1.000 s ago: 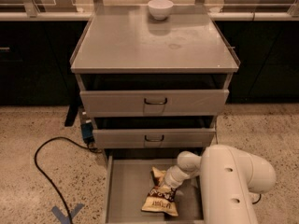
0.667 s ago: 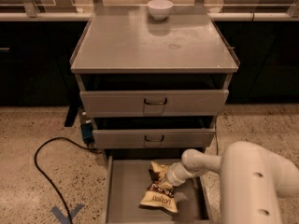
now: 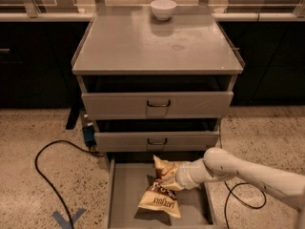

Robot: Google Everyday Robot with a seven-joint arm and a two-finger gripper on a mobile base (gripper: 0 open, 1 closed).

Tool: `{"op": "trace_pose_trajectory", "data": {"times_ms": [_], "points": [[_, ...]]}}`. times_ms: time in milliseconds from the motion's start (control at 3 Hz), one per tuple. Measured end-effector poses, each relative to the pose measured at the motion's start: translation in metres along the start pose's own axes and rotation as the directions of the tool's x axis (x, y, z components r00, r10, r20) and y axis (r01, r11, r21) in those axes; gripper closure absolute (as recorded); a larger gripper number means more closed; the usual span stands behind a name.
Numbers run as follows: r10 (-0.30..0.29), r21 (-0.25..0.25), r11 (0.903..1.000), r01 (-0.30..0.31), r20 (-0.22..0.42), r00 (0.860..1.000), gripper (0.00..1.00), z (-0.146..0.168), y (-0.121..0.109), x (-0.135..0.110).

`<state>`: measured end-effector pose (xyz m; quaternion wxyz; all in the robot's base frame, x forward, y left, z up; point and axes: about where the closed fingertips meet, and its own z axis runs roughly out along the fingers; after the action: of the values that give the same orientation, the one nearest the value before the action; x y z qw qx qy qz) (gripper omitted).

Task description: Pick brown chip bag from bottom drawer and place on counter

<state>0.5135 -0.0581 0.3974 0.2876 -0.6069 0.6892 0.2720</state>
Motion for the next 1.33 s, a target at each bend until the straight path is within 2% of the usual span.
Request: {"op": "trace_pose_trajectory", "data": {"times_ms": [333, 667, 1000, 1333], "points": [[-0.039, 0.008, 0.9992, 0.039, 0.073, 0.997, 1.00, -0.051, 0.031, -0.048], [-0.092, 0.019, 0.9957, 0.091, 0.089, 0.992, 1.00, -0.093, 0.046, -0.099], [-0.195, 0.038, 0.9807, 0.192, 0.147, 0.970, 1.00, -0.142, 0.049, -0.163], [-0.291, 0.078, 0.9564, 0.281, 0.170, 0.942, 1.00, -0.190, 0.037, -0.237]]}}
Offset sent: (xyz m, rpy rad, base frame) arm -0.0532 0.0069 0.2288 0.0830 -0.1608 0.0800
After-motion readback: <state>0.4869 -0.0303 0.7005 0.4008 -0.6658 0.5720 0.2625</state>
